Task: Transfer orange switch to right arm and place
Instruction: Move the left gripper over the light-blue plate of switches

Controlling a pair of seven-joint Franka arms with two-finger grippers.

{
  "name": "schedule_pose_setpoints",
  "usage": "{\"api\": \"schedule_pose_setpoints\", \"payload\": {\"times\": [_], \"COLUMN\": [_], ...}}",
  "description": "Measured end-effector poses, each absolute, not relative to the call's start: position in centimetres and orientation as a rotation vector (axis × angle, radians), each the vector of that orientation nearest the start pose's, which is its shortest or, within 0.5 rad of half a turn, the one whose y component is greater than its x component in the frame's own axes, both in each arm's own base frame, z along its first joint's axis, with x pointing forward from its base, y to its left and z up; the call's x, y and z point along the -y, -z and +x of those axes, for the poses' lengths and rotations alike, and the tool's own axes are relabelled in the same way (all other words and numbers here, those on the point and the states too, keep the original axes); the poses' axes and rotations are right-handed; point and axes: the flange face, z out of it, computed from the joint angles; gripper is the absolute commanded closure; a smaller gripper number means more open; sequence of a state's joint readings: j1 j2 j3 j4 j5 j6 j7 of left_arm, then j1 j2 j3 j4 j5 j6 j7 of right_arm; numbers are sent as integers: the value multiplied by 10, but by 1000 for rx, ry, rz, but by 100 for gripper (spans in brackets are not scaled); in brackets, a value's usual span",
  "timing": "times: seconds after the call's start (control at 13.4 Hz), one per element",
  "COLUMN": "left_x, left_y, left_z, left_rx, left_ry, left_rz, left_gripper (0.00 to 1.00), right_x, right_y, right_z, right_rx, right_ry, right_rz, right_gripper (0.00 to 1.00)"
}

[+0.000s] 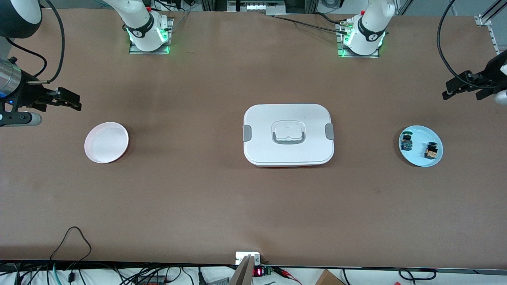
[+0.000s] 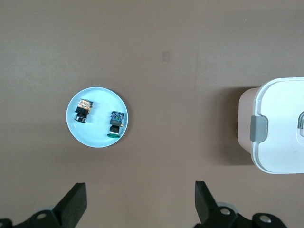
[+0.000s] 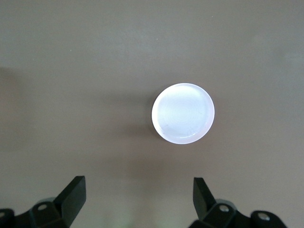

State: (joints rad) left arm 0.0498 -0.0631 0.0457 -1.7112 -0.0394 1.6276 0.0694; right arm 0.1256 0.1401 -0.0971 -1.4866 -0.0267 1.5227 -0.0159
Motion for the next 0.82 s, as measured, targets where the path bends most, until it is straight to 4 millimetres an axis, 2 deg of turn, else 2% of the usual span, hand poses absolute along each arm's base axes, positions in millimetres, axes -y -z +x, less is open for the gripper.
{"api": "schedule_pose_setpoints", "payload": {"times": [0.82], "left_x": [-50], "left_y": [-596], "left_z": [537], "left_rx": [42], "left_ry": [-36], "left_rz": [-3162], "left_gripper": [0], "right_x": [-17], "right_y": [-580], "right_z": [590], "right_rx": [71], "right_ry": [-164], "right_rz": [-3177], "right_gripper": [0]}}
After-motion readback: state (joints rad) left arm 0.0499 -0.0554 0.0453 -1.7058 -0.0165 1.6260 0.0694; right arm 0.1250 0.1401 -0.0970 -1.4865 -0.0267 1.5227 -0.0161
